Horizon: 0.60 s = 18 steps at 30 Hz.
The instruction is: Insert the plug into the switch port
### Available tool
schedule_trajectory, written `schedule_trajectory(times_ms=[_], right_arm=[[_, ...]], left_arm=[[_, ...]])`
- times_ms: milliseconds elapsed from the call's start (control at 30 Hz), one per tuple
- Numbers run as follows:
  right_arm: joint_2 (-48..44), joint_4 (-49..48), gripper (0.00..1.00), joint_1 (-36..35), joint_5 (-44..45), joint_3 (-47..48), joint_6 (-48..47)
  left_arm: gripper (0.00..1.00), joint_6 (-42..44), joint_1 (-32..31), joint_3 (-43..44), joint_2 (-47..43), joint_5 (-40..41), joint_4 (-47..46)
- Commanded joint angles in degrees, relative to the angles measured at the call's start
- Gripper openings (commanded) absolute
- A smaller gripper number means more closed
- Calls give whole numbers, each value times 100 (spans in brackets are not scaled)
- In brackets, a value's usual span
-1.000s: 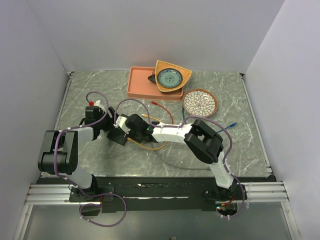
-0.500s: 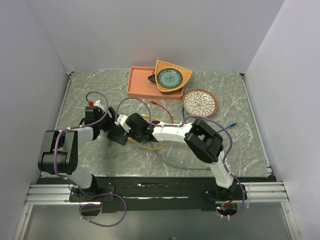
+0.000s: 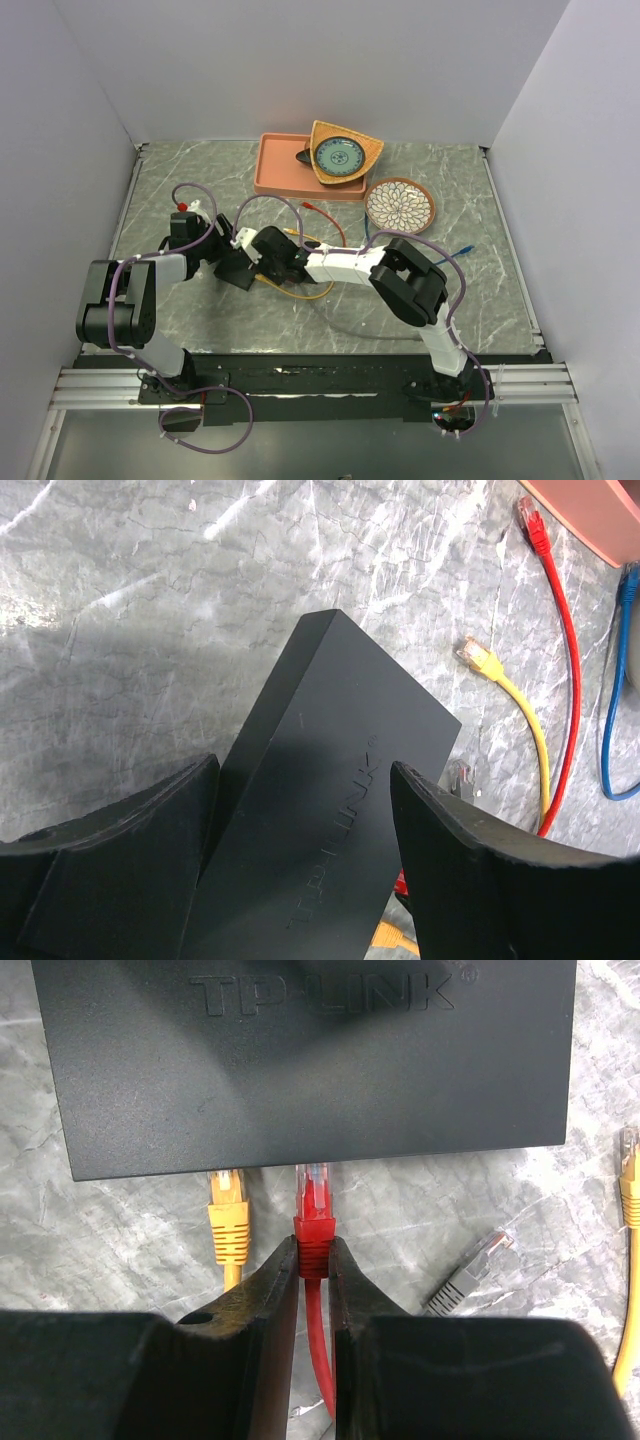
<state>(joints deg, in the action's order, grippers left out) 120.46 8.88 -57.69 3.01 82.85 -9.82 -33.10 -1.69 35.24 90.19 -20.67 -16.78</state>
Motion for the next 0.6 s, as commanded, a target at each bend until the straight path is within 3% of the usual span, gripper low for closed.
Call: schedule_trajectory(times_ms=[0, 567], right_arm=[[-454, -774, 0, 56, 42, 249, 200], [-419, -669, 0, 170, 16, 425, 684]], left_arm=[[74, -117, -130, -88, 174, -579, 430], [74, -118, -138, -53, 200, -605, 430]])
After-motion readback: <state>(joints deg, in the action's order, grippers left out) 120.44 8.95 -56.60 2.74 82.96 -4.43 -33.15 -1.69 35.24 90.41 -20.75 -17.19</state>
